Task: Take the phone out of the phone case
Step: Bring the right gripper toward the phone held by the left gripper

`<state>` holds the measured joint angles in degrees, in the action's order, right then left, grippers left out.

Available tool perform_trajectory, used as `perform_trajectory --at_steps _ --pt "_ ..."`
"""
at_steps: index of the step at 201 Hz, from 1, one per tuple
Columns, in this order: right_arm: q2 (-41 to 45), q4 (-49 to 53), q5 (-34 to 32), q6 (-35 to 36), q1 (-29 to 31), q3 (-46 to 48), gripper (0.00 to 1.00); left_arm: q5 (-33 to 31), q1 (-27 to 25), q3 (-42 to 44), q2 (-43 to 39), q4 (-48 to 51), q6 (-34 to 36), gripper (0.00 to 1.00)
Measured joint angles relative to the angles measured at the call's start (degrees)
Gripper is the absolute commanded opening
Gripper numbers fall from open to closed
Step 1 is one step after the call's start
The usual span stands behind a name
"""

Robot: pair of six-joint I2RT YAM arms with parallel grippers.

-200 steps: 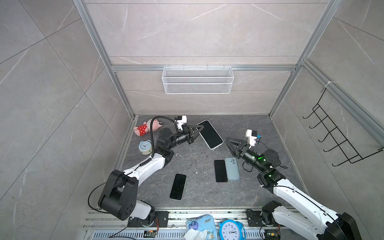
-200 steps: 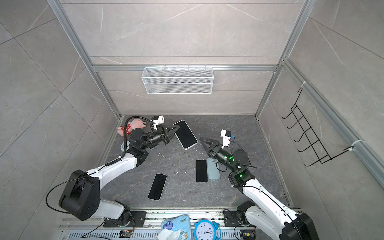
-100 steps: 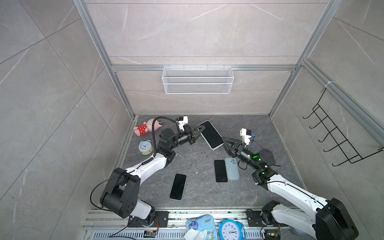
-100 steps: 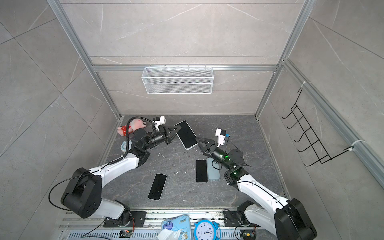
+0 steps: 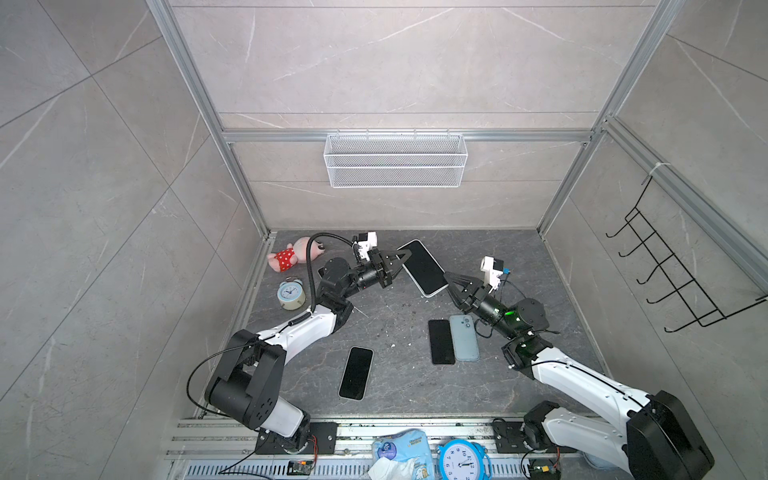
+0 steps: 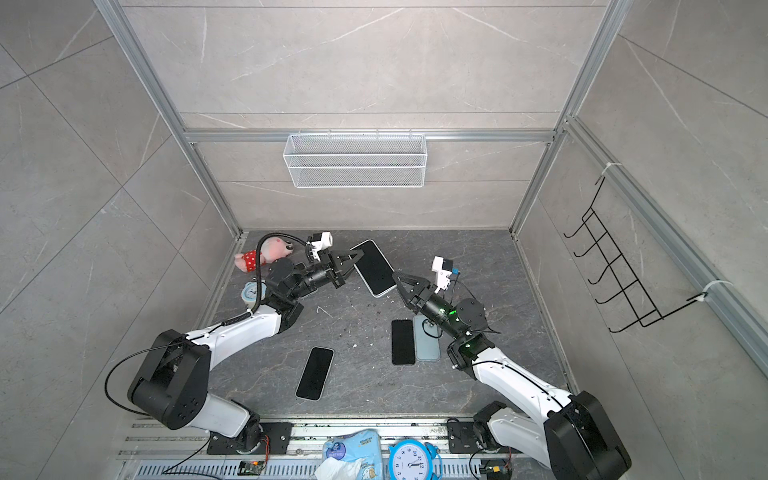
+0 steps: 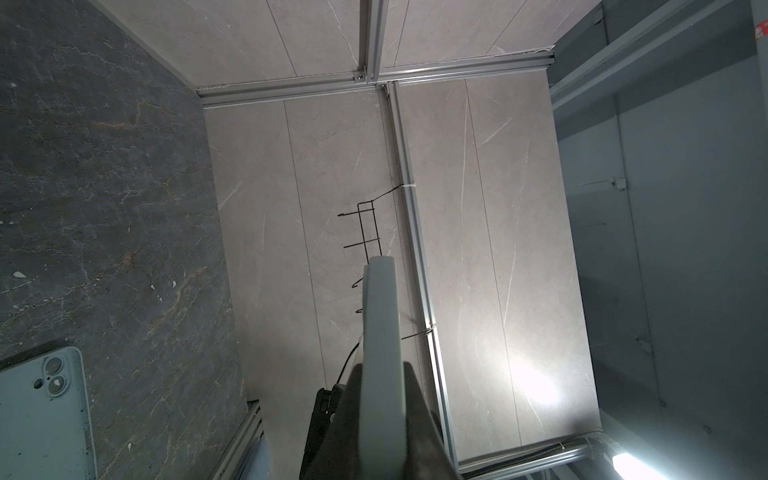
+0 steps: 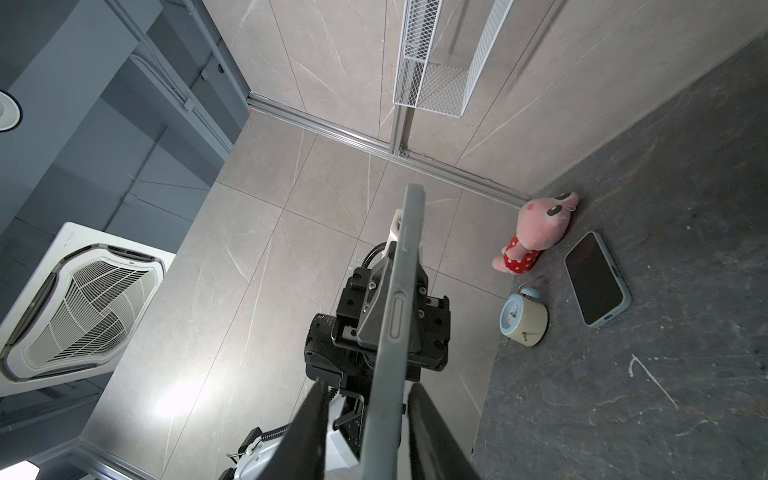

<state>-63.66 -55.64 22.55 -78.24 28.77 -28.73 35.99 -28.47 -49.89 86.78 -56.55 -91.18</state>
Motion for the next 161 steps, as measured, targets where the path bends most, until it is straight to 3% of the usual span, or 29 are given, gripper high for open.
perform_trajectory --at_steps 61,107,161 --pt "-2.2 -4.2 -1.2 -1.9 0.0 0.8 0.17 -0.4 -0.3 0.4 0.2 -1.9 -0.6 0.0" --pt "-4.0 -8.9 -2.6 -4.3 0.0 3.0 0.15 -1.6 -0.5 1.7 1.2 -5.6 -0.3 0.0" --pt "-11.5 -21.9 -4.9 -9.5 0.0 4.2 0.08 -6.3 -1.9 3.1 2.5 -11.5 -0.3 0.0"
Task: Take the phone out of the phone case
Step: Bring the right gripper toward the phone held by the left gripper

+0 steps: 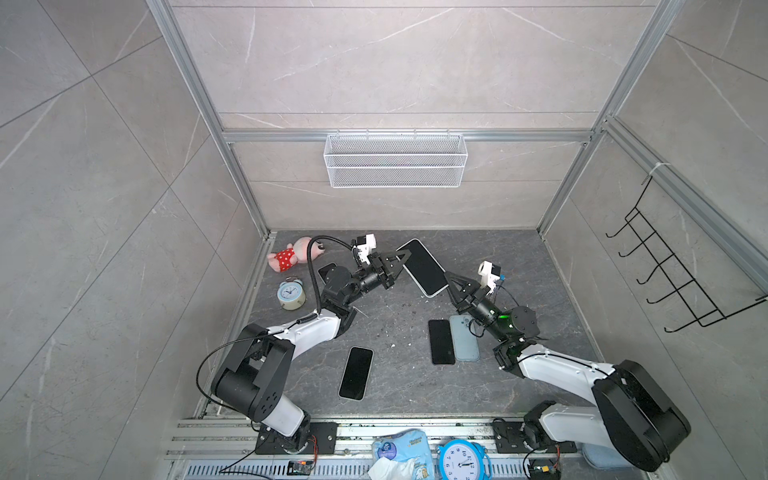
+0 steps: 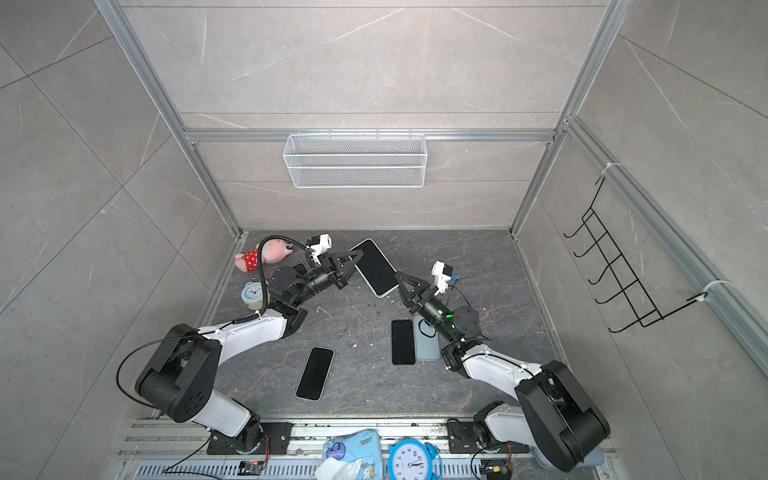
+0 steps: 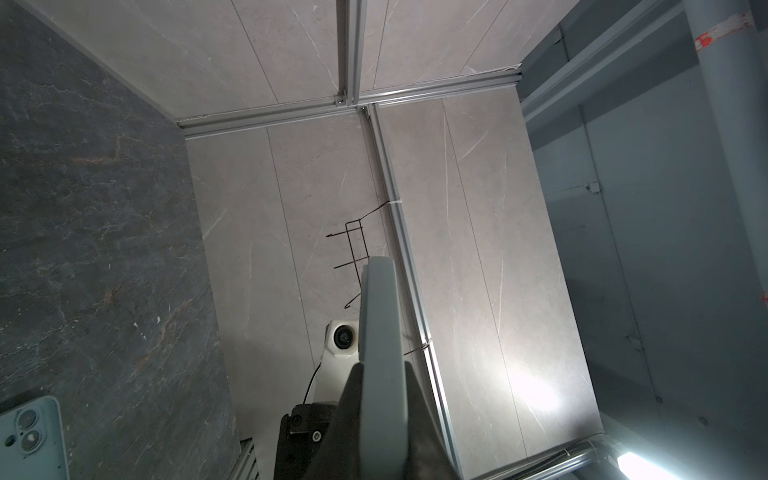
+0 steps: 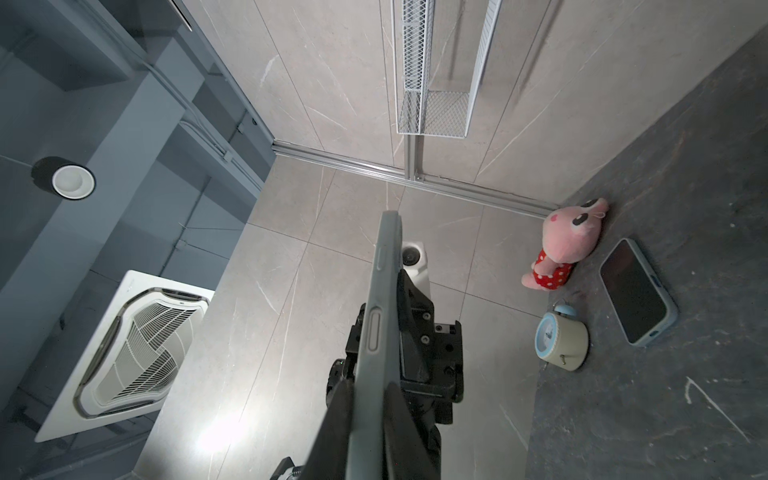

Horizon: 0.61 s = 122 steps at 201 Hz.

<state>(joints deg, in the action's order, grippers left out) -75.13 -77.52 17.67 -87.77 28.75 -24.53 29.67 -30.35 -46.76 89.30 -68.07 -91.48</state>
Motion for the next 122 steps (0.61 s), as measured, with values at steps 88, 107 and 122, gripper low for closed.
perform_trajectory --at_steps 88,107,122 --pt "-1.7 -4.2 -3.5 -3.3 -1.2 -1.7 0.1 -8.6 -3.7 -0.2 0.3 -2.8 1.4 0.0" --pt "-3.0 -4.1 -3.4 -4.4 -1.5 -3.6 0.1 -10.4 -3.7 -0.3 0.3 -3.6 1.5 0.0" --pt "-4.0 -4.0 -3.5 -5.4 -1.6 -5.0 0.1 -11.7 -3.7 -0.3 0.3 -4.1 1.5 0.0"
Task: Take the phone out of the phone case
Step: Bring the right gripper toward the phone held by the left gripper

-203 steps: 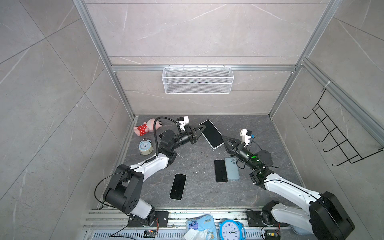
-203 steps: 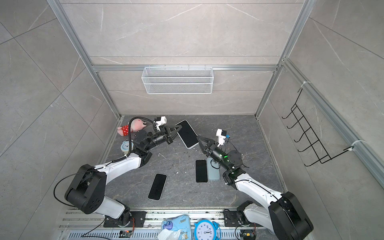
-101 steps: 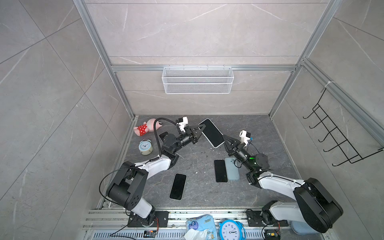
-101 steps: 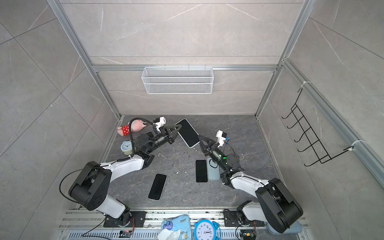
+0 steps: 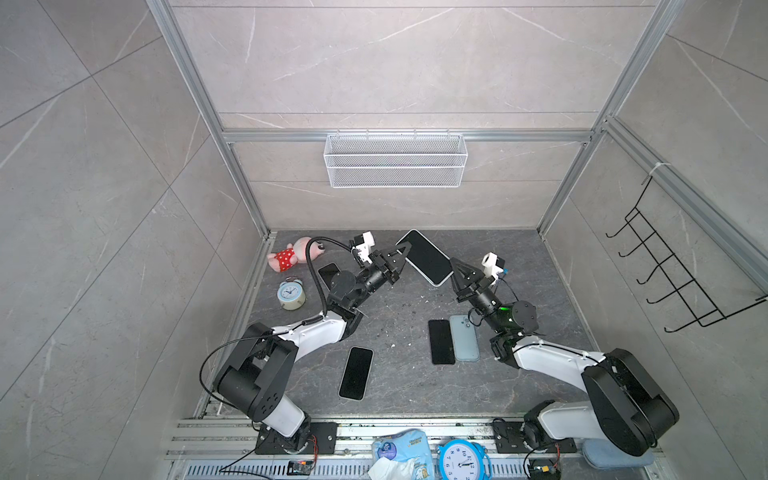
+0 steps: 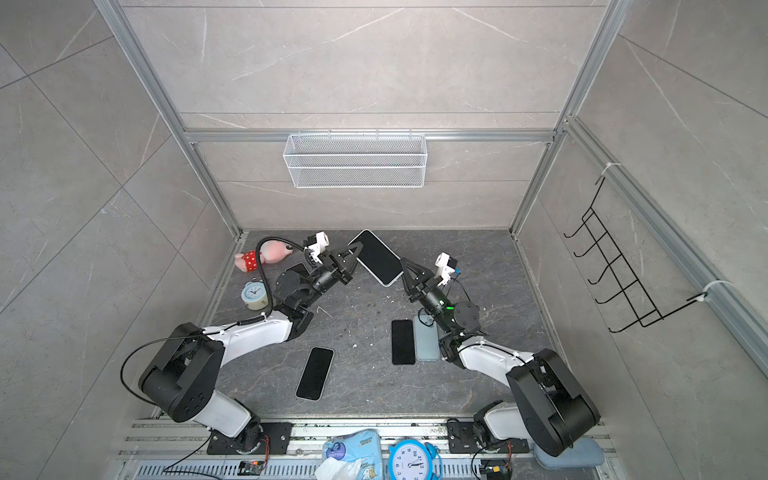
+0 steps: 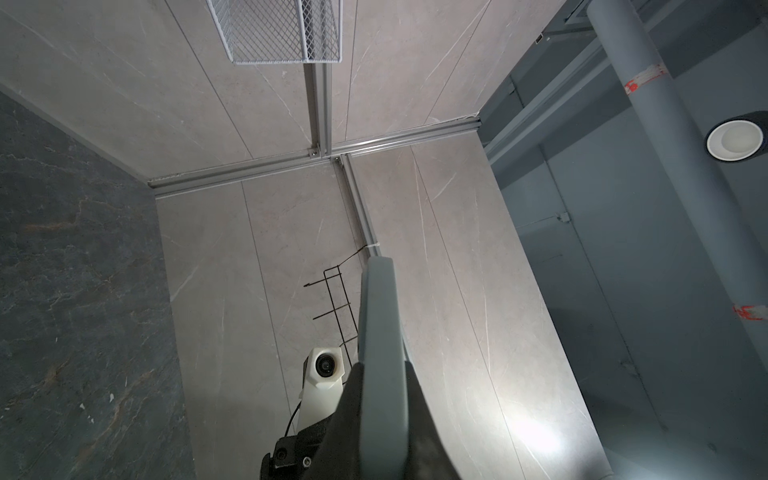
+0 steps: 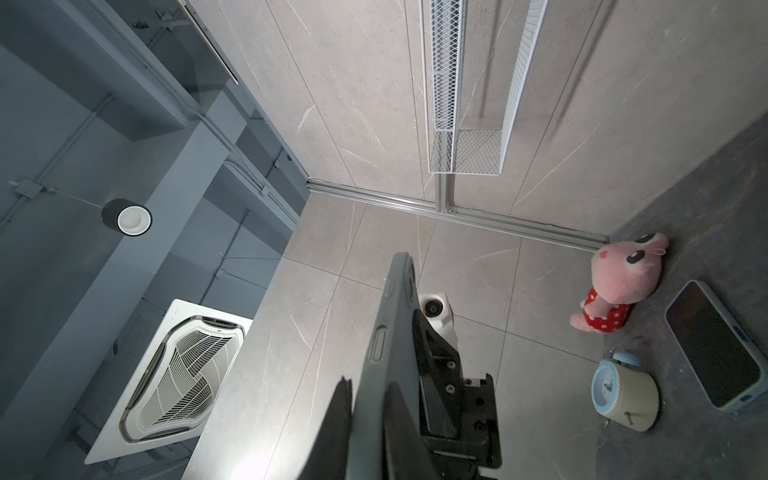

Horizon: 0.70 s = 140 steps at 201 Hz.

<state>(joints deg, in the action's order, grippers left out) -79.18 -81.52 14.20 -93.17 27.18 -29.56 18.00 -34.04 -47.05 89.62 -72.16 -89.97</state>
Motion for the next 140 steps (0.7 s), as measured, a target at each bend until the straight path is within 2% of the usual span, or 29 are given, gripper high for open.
perform_trajectory --at_steps 99,140 --pt "-2.7 -2.6 0.0 -8.1 -4.1 -3.2 0.21 -1.7 -1.3 -6.6 3.5 2.4 -0.3 0.0" --pt "-4.5 -2.3 -1.7 -11.7 -8.9 -3.8 0.22 -0.9 -1.9 -10.3 5.2 0.4 -5.0 0.0"
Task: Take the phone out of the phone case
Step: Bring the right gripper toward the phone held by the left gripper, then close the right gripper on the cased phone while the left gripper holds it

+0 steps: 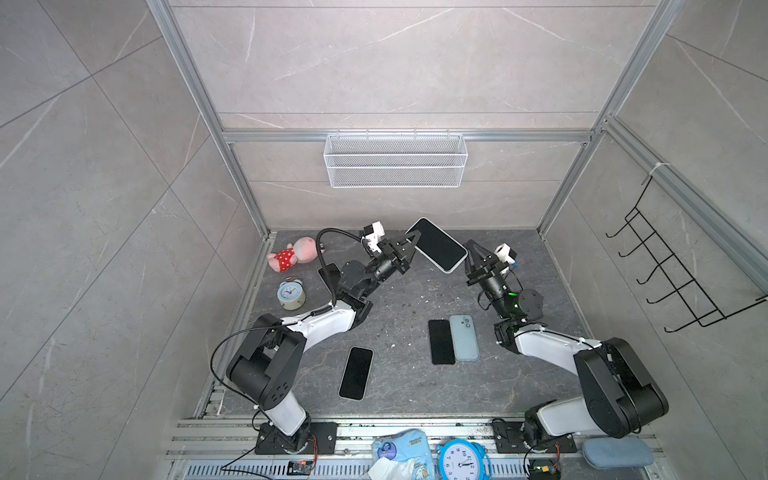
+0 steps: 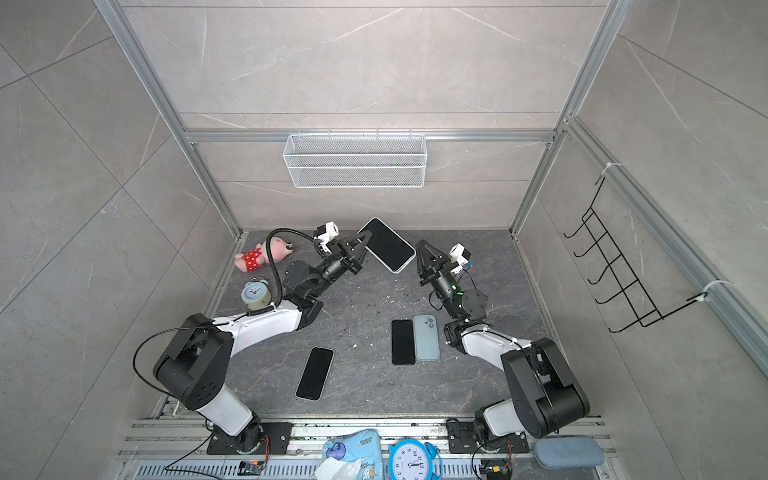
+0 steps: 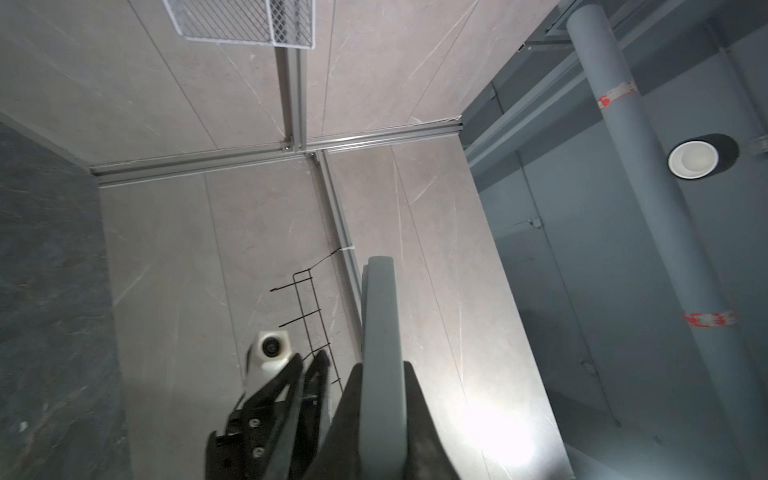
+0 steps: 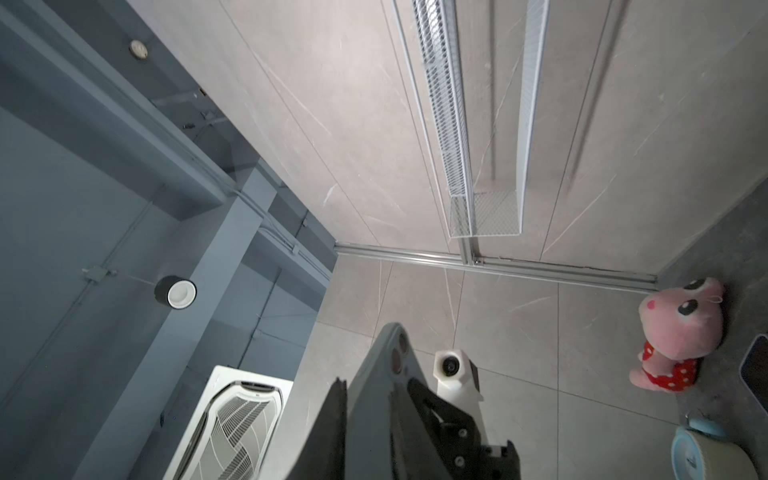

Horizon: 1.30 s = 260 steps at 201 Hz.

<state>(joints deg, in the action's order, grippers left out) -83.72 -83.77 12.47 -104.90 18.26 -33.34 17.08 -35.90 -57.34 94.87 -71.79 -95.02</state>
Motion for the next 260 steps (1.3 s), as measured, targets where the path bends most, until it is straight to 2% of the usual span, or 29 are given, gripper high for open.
perform_trajectory --at_steps 24,37,67,92,169,211,260 --pt "-1.4 0.3 0.2 -1.3 -1.2 -0.1 0.21 0.3 -0.2 -3.2 0.9 -1.4 -1.1 0.0" --pt "-1.9 0.4 0.6 -1.7 -1.6 -0.3 0.25 0.6 -0.2 -4.3 1.4 -2.2 -1.5 0.0" --pt "-1.1 1.2 2.0 -1.2 -3.0 -0.4 0.54 0.6 -0.2 -4.6 2.4 -3.1 -1.9 0.0" --pt "3.1 1.8 3.0 0.5 -4.6 -0.3 0.61 0.5 -0.2 -4.6 3.1 -3.0 -1.9 0.0" --pt "6.9 1.7 11.1 3.7 -4.4 -1.3 0.6 0.4 -0.2 -4.6 3.7 -3.3 -2.6 0.0" --pt "15.0 7.7 15.4 9.1 -4.0 -1.3 0.51 -0.5 -0.2 -4.5 5.3 -3.3 -3.9 0.0" --pt "20.1 16.9 18.5 15.1 -3.4 -0.6 0.47 -0.7 -0.2 -4.5 5.8 -3.3 -4.5 0.0"
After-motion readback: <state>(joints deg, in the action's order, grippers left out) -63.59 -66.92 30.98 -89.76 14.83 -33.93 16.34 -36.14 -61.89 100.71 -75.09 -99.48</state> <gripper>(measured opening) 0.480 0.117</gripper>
